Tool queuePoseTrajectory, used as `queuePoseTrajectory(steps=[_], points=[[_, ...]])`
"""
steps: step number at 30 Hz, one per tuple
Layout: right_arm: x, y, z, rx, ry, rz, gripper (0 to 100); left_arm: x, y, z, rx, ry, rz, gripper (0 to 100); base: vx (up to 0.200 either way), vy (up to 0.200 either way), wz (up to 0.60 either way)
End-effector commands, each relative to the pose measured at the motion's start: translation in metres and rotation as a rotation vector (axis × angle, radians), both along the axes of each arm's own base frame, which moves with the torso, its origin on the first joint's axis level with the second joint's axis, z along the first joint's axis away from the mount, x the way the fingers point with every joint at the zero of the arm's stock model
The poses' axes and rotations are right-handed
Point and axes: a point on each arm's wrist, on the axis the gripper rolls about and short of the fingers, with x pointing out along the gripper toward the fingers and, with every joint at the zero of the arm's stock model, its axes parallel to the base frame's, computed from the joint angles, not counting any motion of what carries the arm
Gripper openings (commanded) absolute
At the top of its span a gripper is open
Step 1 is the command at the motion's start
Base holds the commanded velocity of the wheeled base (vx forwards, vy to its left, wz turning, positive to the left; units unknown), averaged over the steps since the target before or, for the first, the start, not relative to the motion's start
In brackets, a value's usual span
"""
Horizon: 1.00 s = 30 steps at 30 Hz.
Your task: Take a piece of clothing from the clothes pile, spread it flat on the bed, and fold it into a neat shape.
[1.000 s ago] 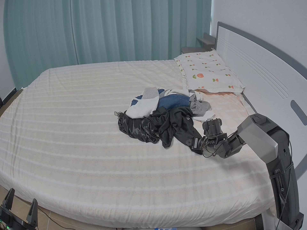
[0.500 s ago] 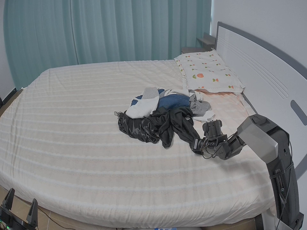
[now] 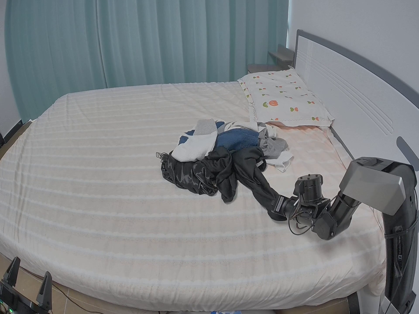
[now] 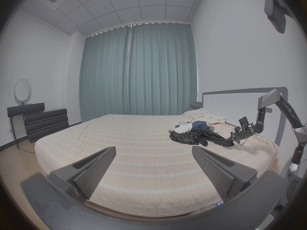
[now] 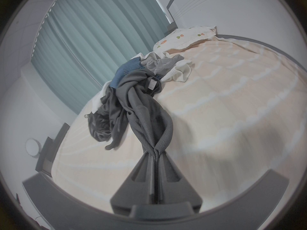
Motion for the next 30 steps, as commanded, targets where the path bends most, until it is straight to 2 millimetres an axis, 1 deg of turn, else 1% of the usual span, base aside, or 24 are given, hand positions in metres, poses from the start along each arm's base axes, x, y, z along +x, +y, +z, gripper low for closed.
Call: queuePoseTrajectory(steps=[1,2,6,7,8,9,10,12,13,14,15,16,17,19,20,21,22,24,25,26,30], points=[[-0.045,-0.001,0.029,0.099,-0.042,0.01,0,0.0,0.0,-0.005,0.018,0.0,-0.006,100,0.0,0.0,0.0],[-0.058,-0.003,0.03,0.112,-0.033,0.009,0,0.0,0.0,-0.005,0.032,0.0,-0.003,100,0.0,0.0,0.0],[-0.084,-0.004,0.039,0.167,-0.036,0.006,0,0.0,0.0,-0.003,0.032,-0.017,-0.006,100,0.0,0.0,0.0],[-0.092,-0.004,0.043,0.183,-0.039,0.009,0,-0.004,0.0,0.013,0.012,-0.087,-0.007,100,0.0,0.0,0.0],[-0.097,-0.004,0.046,0.195,-0.039,0.01,0,-0.01,0.0,0.043,-0.019,-0.178,-0.008,100,0.0,0.0,0.0],[-0.098,-0.005,0.046,0.196,-0.039,0.01,0,-0.011,0.0,0.048,-0.027,-0.188,-0.007,100,0.0,0.0,0.0],[-0.109,-0.004,0.047,0.212,-0.025,0.02,0,-0.004,0.0,0.106,-0.118,-0.221,-0.004,100,0.0,0.0,0.0],[-0.117,-0.001,0.05,0.222,-0.035,0.037,0,0.012,0.0,0.131,-0.147,-0.176,-0.013,100,0.0,0.0,0.0],[-0.122,-0.001,0.053,0.226,-0.044,0.046,0,0.018,0.0,0.136,-0.146,-0.165,-0.017,100,0.0,0.0,0.0],[-0.122,-0.001,0.053,0.226,-0.044,0.046,0,0.018,0.0,0.136,-0.146,-0.165,-0.017,100,0.0,0.0,0.0],[-0.135,-0.002,0.058,0.234,-0.049,0.069,0,0.03,-0.001,0.136,-0.146,-0.098,-0.086,100,0.0,0.0,0.0],[-0.135,-0.002,0.058,0.234,-0.049,0.069,0,0.03,-0.001,0.136,-0.146,-0.098,-0.086,100,0.0,0.0,0.0],[-0.148,-0.001,0.062,0.242,-0.062,0.095,0,0.048,-0.004,0.127,-0.145,0.009,-0.166,100,0.0,0.0,0.0],[-0.162,0.002,0.069,0.254,-0.086,0.136,0,0.065,-0.007,0.121,-0.133,0.102,-0.221,100,0.0,0.0,0.0],[-0.162,0.002,0.069,0.254,-0.086,0.136,0,0.065,-0.007,0.121,-0.133,0.102,-0.221,100,0.0,0.0,0.0],[-0.172,0.003,0.075,0.261,-0.104,0.164,0,0.079,-0.013,0.119,-0.125,0.172,-0.278,100,0.0,0.0,0.0],[-0.177,0.004,0.078,0.26,-0.113,0.184,0,0.089,-0.017,0.117,-0.123,0.215,-0.32,100,0.0,0.0,0.0],[-0.183,0.007,0.084,0.251,-0.141,0.227,0,0.103,-0.029,0.112,-0.108,0.281,-0.403,100,0.0,0.0,0.0],[-0.184,0.008,0.085,0.25,-0.146,0.234,0,0.105,-0.031,0.111,-0.105,0.294,-0.415,100,0.0,0.0,0.0],[-0.188,0.01,0.091,0.237,-0.181,0.268,0,0.118,-0.041,0.105,-0.086,0.353,-0.466,100,0.0,0.0,0.0],[-0.203,0.024,0.107,0.23,-0.249,0.374,0,0.153,-0.063,0.093,-0.063,0.437,-0.51,100,0.0,0.0,0.0]])
